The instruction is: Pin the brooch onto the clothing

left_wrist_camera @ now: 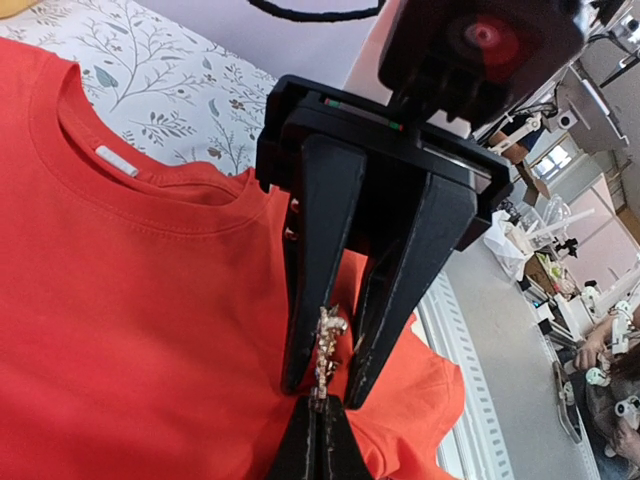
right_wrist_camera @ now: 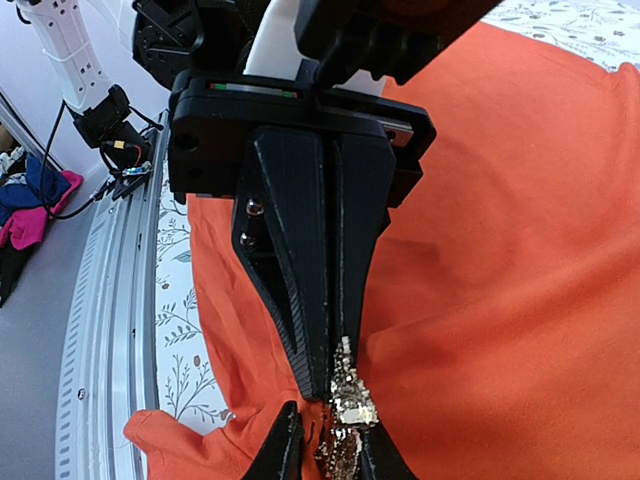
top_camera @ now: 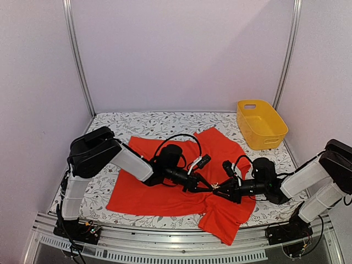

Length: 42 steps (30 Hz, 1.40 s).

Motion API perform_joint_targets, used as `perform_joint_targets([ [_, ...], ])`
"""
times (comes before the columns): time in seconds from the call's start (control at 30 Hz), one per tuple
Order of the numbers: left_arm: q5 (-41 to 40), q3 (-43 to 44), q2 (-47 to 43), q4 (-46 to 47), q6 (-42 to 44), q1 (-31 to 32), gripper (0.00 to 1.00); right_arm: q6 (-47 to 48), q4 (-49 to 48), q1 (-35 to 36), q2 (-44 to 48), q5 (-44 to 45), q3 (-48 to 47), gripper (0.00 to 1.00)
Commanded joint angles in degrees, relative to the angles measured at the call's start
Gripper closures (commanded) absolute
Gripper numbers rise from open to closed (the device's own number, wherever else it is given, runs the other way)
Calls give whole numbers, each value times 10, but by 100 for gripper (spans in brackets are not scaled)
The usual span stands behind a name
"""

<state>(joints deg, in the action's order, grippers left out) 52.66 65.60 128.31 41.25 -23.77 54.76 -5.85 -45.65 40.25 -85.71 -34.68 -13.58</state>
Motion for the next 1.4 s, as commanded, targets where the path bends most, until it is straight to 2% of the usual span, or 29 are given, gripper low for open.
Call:
perform_joint_targets([
  [0.0, 0, -8, -26, 0, 15, 9, 100, -11, -10, -12, -6, -16, -8, 83],
  [0.53, -23, -23, -52, -19, 85, 29, 100, -12, 41, -24, -21, -48, -35, 88],
  [0.93, -20, -11, -48, -39, 105, 35, 100, 10, 85, -24, -20, -43, -52, 84],
  [1.1, -20, -18, -55, -37, 109, 36, 100, 13, 90, -26, -9, -37, -48, 91],
  [1.37, -22, -25, -67, -35, 135, 44, 100, 12, 98, -31, -19, -62, -58, 93],
])
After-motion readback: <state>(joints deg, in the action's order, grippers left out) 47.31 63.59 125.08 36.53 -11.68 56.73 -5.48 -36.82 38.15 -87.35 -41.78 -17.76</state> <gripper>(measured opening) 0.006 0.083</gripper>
